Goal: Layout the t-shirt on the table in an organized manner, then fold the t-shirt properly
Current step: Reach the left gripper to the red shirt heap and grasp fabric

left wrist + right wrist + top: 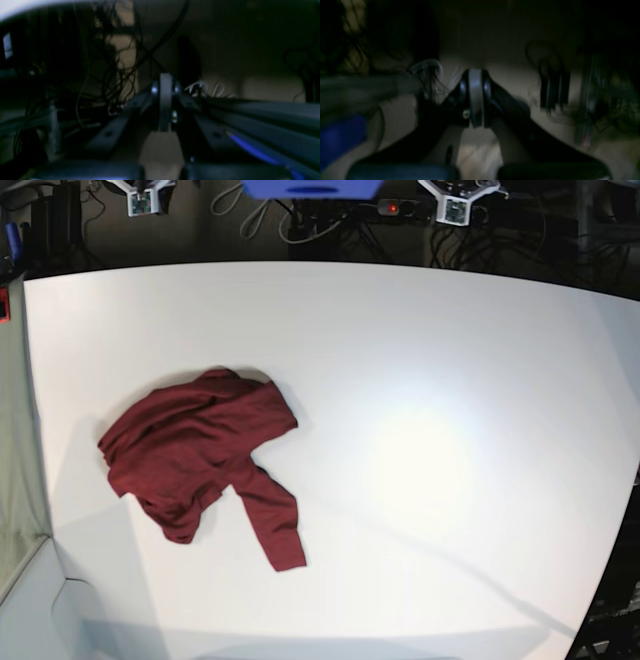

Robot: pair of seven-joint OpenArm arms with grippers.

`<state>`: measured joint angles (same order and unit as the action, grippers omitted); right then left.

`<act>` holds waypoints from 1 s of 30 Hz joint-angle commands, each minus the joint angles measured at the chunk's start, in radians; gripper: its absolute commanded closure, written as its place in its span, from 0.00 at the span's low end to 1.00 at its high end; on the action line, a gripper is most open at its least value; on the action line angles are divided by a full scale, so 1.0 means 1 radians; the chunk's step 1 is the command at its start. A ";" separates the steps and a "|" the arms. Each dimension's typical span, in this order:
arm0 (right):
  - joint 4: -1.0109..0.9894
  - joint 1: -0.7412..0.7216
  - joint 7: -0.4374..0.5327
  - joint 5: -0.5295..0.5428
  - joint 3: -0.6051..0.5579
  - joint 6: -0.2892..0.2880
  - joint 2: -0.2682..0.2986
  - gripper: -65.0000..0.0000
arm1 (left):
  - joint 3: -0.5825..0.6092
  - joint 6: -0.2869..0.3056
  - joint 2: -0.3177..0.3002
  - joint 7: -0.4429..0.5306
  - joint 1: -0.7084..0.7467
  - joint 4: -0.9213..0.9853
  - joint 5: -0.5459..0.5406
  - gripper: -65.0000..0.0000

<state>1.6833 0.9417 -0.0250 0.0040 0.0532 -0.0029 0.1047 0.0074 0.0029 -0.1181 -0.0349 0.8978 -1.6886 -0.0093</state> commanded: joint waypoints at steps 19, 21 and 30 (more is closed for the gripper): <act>0.354 -0.152 -0.241 0.001 -0.121 -0.003 0.000 1.00 | 0.012 -0.001 0.002 -0.207 -0.096 -0.273 -0.068 0.99; 0.355 -0.181 -0.250 0.001 -0.151 -0.003 0.000 0.97 | 0.019 -0.001 -0.005 -0.241 -0.133 -0.273 -0.160 0.99; 0.355 -0.266 -0.292 0.001 -0.187 -0.001 -0.033 0.55 | 0.022 -0.007 -0.005 -0.498 -0.346 -0.287 -0.447 0.64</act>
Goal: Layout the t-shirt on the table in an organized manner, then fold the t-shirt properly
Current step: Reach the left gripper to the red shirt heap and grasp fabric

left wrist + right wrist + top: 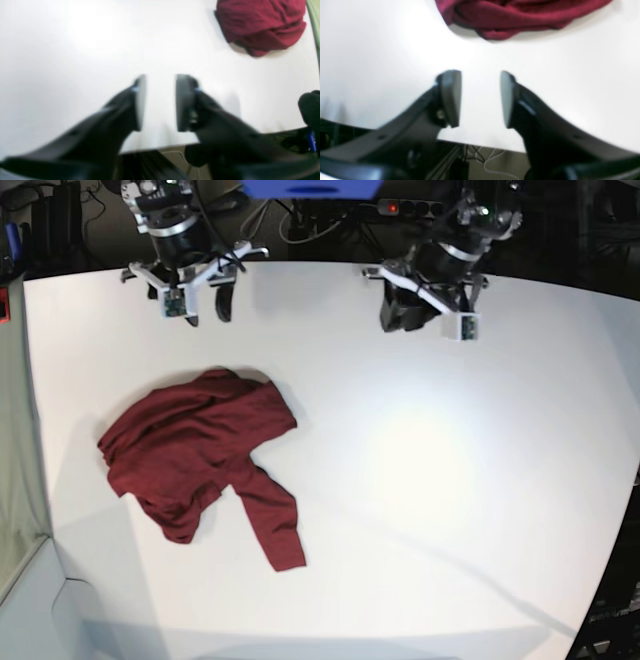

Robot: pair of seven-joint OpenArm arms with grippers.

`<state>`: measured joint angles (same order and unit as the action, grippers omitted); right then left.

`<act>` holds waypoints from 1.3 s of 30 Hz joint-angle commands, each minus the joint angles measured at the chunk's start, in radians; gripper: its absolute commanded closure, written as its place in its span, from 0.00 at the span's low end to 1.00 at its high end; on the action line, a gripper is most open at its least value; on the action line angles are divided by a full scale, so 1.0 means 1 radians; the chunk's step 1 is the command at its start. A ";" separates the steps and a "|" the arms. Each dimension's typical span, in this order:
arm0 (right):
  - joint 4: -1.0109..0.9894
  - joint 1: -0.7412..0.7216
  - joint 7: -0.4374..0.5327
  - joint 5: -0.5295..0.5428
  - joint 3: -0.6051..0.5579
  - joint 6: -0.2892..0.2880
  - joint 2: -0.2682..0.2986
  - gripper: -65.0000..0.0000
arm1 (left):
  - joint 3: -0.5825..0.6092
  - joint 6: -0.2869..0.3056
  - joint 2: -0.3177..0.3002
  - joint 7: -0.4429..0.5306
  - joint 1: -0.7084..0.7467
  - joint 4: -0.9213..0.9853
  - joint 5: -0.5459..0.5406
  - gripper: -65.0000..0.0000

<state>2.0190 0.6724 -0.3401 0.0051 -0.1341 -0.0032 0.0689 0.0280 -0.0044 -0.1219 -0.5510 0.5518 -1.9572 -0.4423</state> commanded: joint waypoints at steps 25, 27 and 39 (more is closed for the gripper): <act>0.012 -0.069 -0.069 -0.003 0.006 -0.002 0.061 0.49 | 0.254 0.001 0.136 0.010 -0.614 0.517 -0.020 0.46; 0.012 -0.087 -0.112 -0.003 0.004 -0.002 0.061 0.49 | 0.293 0.001 0.135 0.072 -0.632 0.556 -0.020 0.46; 0.012 -0.107 -0.129 -0.003 0.006 -0.002 0.064 0.49 | 0.408 0.005 0.140 0.177 -0.666 0.734 -0.020 0.57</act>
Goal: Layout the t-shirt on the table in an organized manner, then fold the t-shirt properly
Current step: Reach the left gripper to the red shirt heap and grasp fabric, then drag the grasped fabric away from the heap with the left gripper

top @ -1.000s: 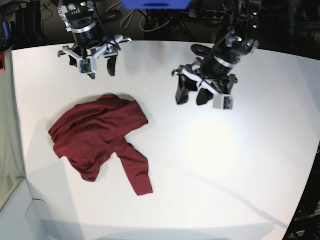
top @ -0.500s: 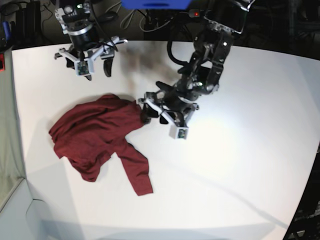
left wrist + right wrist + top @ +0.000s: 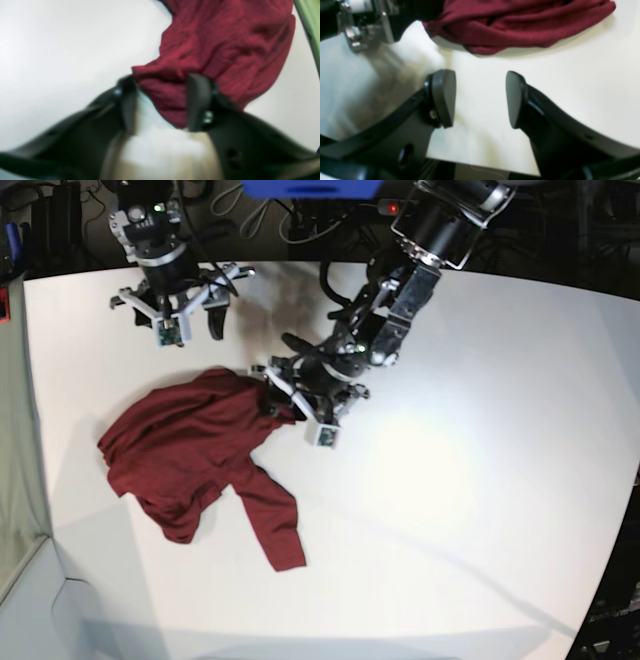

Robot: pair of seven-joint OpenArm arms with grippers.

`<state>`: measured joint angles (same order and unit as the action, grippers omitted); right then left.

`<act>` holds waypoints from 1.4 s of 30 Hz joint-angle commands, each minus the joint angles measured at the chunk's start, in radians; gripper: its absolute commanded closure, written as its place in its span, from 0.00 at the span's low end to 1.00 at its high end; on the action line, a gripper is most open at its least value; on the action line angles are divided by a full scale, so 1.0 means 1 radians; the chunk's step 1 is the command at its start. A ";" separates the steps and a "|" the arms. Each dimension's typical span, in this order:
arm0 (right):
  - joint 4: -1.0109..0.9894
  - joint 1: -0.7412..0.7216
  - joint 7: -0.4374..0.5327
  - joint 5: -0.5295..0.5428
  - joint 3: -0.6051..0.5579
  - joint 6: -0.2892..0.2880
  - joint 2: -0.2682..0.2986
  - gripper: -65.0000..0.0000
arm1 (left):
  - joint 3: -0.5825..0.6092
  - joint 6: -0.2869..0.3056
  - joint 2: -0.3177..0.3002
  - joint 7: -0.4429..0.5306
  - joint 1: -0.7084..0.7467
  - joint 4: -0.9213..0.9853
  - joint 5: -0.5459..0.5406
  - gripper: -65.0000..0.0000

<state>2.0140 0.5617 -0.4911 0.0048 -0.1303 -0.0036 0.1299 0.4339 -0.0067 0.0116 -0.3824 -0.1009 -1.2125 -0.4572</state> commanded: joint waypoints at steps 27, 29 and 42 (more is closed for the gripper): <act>0.018 -0.018 0.024 -0.002 0.054 -0.002 0.023 0.49 | -0.384 0.001 -0.224 -0.056 -0.070 -0.527 -0.012 0.99; 0.018 -0.019 0.025 -0.002 0.062 -0.002 0.024 0.49 | -0.450 0.006 -0.244 -0.049 -0.009 -0.573 -0.013 0.99; 0.017 -0.114 0.022 0.001 0.060 -0.002 -0.005 0.49 | -0.602 0.009 -0.247 -0.048 0.318 -0.427 -0.010 1.00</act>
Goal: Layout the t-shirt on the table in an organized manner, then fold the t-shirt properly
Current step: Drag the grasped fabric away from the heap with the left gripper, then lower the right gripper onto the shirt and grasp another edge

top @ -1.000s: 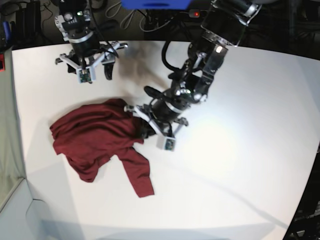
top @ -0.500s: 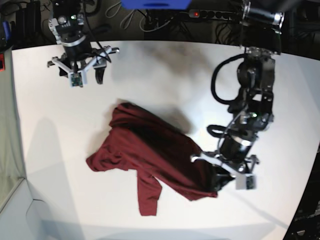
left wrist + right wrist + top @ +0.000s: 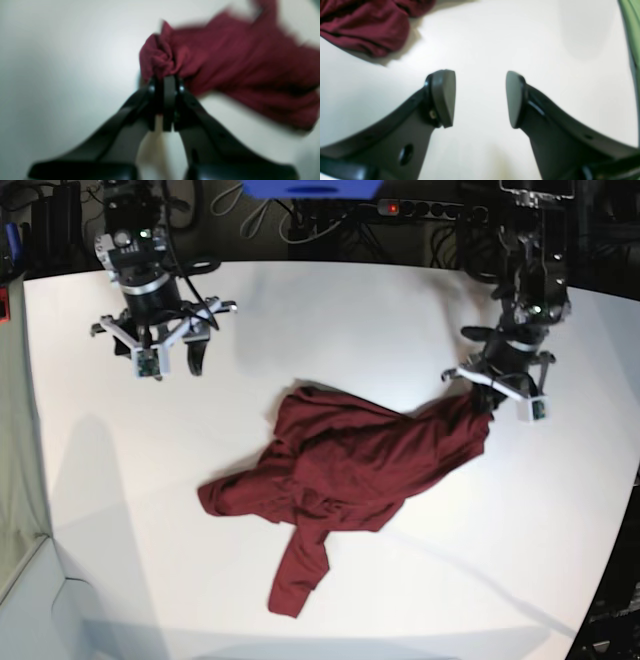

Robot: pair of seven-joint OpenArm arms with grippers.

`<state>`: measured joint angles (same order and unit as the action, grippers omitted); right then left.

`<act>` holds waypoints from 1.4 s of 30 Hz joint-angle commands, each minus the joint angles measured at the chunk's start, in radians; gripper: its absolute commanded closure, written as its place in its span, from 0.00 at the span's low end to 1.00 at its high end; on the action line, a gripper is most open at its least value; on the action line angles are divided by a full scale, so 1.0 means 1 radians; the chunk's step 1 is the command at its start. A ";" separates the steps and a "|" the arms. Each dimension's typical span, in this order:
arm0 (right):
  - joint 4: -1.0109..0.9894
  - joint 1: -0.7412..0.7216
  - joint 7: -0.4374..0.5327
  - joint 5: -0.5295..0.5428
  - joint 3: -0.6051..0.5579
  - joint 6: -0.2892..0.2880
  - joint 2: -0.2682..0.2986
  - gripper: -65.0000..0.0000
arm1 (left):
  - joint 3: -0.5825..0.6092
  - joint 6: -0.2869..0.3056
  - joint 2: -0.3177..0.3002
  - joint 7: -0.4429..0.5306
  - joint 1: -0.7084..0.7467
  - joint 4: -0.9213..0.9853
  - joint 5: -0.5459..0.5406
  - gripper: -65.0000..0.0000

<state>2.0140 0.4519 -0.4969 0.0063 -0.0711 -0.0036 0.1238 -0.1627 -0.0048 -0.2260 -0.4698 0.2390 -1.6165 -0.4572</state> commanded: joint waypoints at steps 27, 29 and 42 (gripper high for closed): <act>-0.312 -0.626 -0.194 -0.001 -0.416 -0.003 -0.017 0.49 | -0.007 0.007 -0.005 0.032 0.046 -0.008 -0.012 0.99; -0.398 -0.683 -0.194 -0.001 -0.453 -0.003 -0.017 0.49 | -0.007 0.007 -0.005 0.032 0.046 -0.008 -0.012 0.99; -0.700 -0.872 -0.184 -0.001 -0.568 -0.005 -0.117 0.49 | -0.004 0.007 -0.003 0.032 0.047 -0.005 -0.012 0.99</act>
<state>1.3006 -0.3927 -0.7036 0.0090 -0.6426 -0.0067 0.0139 -0.1658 -0.0029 -0.2211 -0.4595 0.2897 -1.6032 -0.4644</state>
